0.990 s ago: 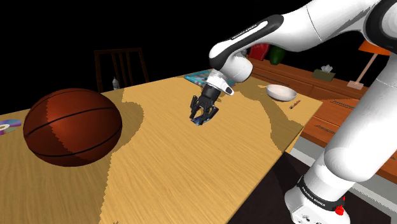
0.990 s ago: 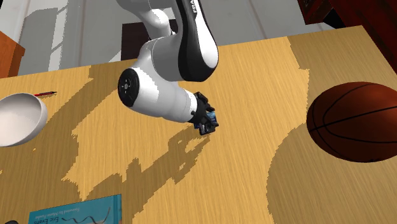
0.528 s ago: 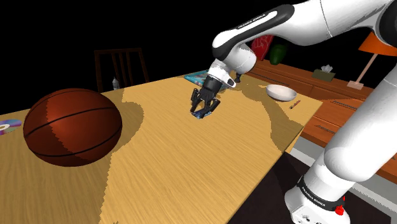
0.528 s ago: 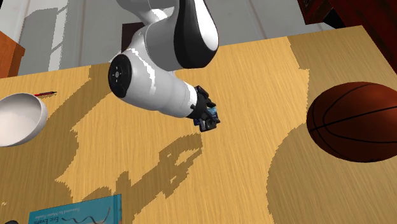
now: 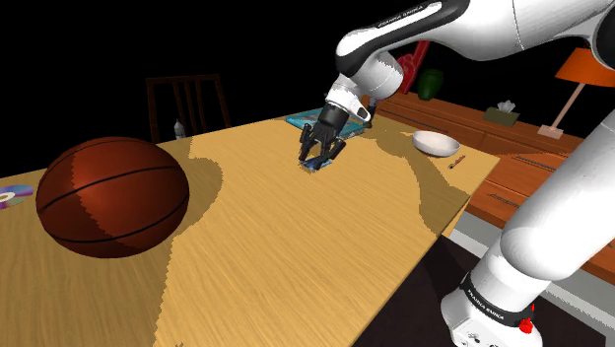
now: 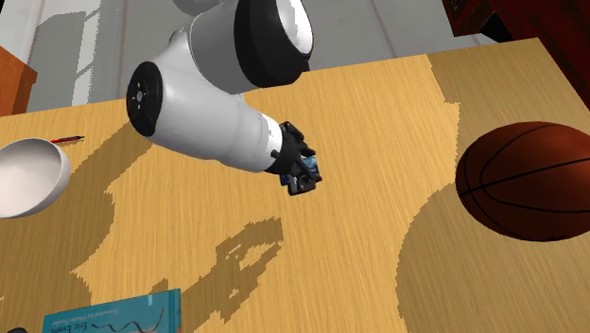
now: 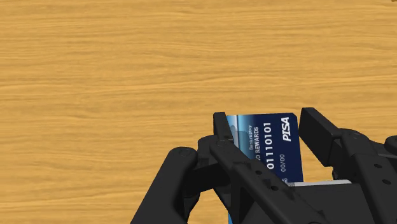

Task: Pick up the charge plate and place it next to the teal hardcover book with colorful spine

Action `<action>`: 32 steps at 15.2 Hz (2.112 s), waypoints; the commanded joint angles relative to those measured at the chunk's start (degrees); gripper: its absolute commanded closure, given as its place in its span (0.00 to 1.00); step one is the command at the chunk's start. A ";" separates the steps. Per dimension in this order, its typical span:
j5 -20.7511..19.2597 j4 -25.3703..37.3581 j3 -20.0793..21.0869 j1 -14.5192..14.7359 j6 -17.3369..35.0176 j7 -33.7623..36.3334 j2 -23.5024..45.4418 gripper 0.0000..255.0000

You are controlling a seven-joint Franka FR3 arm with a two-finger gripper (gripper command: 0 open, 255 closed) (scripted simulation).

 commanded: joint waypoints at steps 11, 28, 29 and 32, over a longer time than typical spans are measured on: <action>-5.42 12.02 -8.65 -8.25 -10.83 -10.35 8.96 1.00; -8.22 49.31 -15.75 -21.07 -30.49 -20.41 34.46 1.00; -8.17 52.77 -15.89 -22.02 -32.05 -20.62 36.64 1.00; -7.84 65.24 -15.94 -25.26 -37.45 -20.63 44.30 1.00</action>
